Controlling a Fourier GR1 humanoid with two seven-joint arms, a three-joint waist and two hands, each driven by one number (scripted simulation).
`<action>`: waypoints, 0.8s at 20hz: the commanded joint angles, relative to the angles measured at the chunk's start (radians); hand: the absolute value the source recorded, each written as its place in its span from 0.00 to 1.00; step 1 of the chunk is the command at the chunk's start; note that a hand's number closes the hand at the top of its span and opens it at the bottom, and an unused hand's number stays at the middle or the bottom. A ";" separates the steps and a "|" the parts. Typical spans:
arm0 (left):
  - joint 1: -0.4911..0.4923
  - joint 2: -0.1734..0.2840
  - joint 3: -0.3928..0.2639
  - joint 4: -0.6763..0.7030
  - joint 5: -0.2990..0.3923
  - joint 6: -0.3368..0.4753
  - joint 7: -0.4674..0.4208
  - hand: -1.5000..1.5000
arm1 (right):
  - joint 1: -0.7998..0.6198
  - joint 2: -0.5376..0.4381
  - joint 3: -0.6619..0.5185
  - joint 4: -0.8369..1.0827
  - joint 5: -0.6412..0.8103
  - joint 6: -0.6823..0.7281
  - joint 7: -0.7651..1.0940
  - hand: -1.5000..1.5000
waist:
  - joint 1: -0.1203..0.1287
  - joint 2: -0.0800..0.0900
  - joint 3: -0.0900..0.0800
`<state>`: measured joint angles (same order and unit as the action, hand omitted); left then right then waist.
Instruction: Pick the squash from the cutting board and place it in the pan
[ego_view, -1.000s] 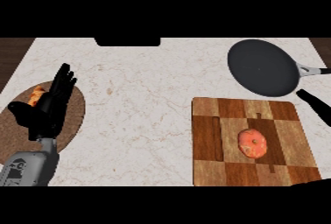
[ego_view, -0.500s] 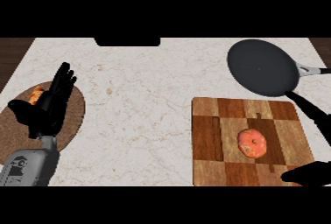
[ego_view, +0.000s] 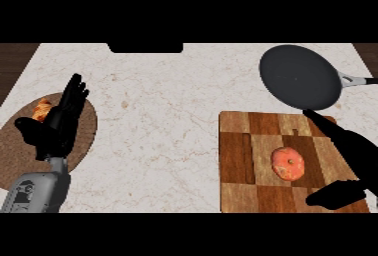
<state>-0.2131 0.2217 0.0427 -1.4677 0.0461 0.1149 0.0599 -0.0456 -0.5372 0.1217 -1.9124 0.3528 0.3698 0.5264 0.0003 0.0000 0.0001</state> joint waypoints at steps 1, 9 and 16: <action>-0.037 -0.013 0.015 0.037 -0.010 -0.009 0.012 0.50 | -0.022 0.015 -0.042 -0.036 -0.004 0.100 0.046 0.00 | -0.003 0.000 0.000; 0.007 -0.004 0.015 -0.091 -0.010 -0.013 0.084 0.50 | -0.100 0.043 0.047 0.062 0.140 0.173 0.125 0.00 | 0.004 -0.001 0.000; 0.010 -0.027 0.033 -0.019 -0.015 -0.038 0.018 0.50 | -0.025 0.070 0.030 0.176 0.249 0.148 -0.027 0.00 | 0.000 0.000 0.000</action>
<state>-0.2106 0.2050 0.0754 -1.4734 0.0330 0.0836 0.0663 -0.0988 -0.4785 0.1654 -1.7997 0.5537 0.5293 0.5799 0.0006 -0.0001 -0.0002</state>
